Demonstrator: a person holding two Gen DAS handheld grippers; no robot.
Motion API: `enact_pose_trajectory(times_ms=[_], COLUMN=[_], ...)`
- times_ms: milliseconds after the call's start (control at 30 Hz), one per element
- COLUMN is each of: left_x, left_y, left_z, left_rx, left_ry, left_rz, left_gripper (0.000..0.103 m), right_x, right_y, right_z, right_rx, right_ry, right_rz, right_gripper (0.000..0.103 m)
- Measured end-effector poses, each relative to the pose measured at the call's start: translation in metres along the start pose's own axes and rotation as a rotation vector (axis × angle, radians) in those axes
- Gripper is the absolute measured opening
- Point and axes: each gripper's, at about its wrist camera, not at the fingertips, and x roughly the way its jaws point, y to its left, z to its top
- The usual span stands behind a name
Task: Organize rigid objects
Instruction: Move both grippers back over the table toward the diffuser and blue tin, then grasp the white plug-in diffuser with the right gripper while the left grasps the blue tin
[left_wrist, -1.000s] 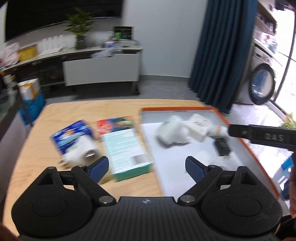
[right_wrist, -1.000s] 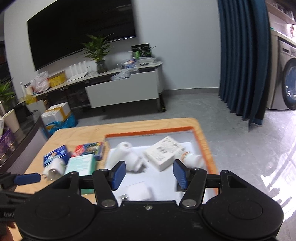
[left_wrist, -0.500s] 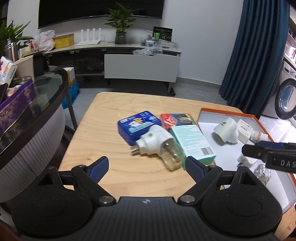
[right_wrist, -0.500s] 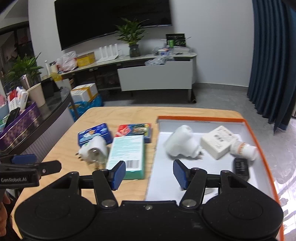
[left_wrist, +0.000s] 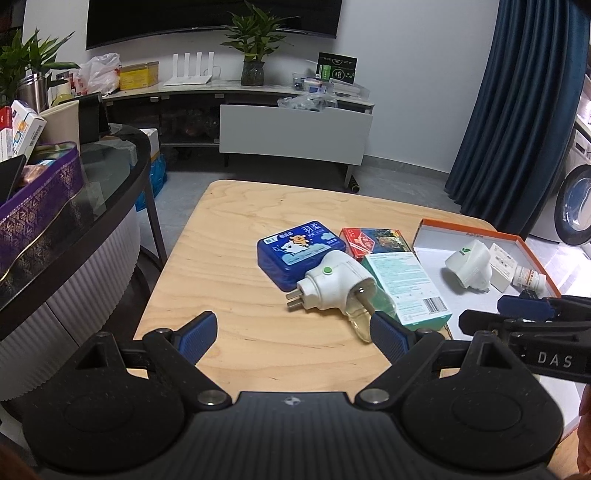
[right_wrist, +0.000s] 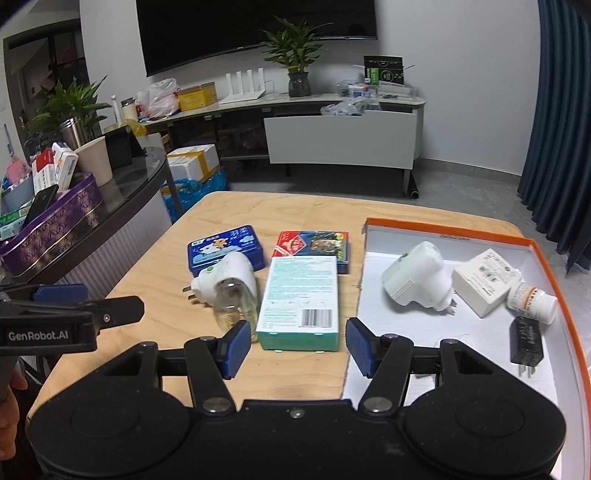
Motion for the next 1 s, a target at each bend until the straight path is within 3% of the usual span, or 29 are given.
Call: enact_pose_trajectory(times_ms=[167,367,767,1000], left_x=[0.002,0.004,0.014,0.028], left_y=[0.009,0.023,0.051,0.056], left_z=[0.001,0.004,0.011,0.019], left_rx=[-0.012,-0.024,-0.040,-0.016], left_ry=[0.001,0.002,0.016,0.027], left_rz=[0.011,0.040,0.078,0.060], left_gripper=[0.092,0.092,0.092,0.096], right_x=[0.011,0.031,0.101,0.120], right_y=[0.012,0.030,0.059,0.067], right_z=[0.002,0.011,0.022,0.026], right_rx=[-0.028,-0.095,-0.278,-0.366], right_ry=[0.015,0.024,0.117,0.092], right_rz=[0.027,0.073,0.101,0.122], right_gripper=[0.069,0.079,0.082,0.083])
